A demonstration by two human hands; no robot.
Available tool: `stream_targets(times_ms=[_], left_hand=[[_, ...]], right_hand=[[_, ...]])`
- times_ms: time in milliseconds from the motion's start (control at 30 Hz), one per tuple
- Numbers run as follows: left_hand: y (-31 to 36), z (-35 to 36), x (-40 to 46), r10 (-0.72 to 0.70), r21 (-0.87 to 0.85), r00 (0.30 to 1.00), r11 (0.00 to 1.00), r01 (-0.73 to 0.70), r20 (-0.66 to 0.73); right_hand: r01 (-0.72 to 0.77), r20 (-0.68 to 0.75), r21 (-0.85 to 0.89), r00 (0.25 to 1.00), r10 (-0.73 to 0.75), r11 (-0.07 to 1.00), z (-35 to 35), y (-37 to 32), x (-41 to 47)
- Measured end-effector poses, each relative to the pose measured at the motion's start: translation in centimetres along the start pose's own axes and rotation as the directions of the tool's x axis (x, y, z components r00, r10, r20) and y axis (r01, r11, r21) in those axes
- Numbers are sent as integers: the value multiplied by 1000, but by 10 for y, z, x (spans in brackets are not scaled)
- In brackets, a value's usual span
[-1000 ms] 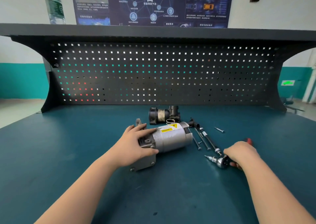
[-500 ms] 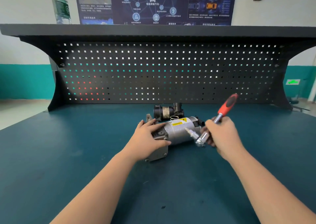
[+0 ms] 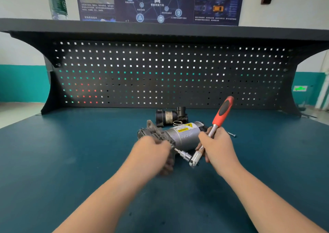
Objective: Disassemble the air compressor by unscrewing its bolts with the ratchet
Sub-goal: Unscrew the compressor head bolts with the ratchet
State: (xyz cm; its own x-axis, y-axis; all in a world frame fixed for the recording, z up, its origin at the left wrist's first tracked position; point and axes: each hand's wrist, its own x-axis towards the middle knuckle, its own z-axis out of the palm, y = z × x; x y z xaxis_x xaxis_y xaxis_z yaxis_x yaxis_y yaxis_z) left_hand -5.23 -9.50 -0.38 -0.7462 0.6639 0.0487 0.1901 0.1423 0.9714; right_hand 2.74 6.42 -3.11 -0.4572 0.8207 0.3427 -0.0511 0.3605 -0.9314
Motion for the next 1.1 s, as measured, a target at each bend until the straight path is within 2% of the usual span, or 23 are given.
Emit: stream_targets(times_ms=[67, 133, 200, 267, 433, 567, 733, 900, 1000, 1100], left_hand=[[-8, 20, -7, -164, -134, 970, 973, 189, 177], [-16, 34, -5, -179, -335, 946, 903, 268, 272], [-17, 38, -1, -177, -547, 934, 770, 327, 310], [-18, 37, 4, -197, -639, 930, 681, 358, 311], [-24, 36, 7, -219, -628, 925, 683, 373, 310], [-25, 37, 7, -232, -630, 925, 680, 375, 301], [-26, 38, 7, -229, -640, 928, 674, 369, 294], [-25, 36, 6, -237, -657, 928, 656, 371, 287], [-24, 36, 4, -270, -676, 921, 625, 390, 282], [-23, 37, 3, -297, -689, 917, 607, 397, 266]], right_hand=[[8, -29, -20, 1000, -8, 1000, -1, 2, 2], [5, -36, -18, 999, -6, 1000, 0, 3, 3], [-4, -32, -1, 999, 4, 1000, 2, 3, 2], [-12, -31, 10, 999, 13, 1000, 3, 3, 1], [-44, -49, 29, 998, 46, 999, 6, 4, -1], [-169, -84, 116, 980, 179, 979, 11, 5, -6], [-388, -104, 252, 900, 423, 887, 18, 5, -13], [-549, 5, 398, 803, 596, 735, 25, 5, -21], [-598, 29, 427, 759, 650, 679, 27, 5, -24], [-590, -5, 431, 755, 655, 683, 28, 5, -26]])
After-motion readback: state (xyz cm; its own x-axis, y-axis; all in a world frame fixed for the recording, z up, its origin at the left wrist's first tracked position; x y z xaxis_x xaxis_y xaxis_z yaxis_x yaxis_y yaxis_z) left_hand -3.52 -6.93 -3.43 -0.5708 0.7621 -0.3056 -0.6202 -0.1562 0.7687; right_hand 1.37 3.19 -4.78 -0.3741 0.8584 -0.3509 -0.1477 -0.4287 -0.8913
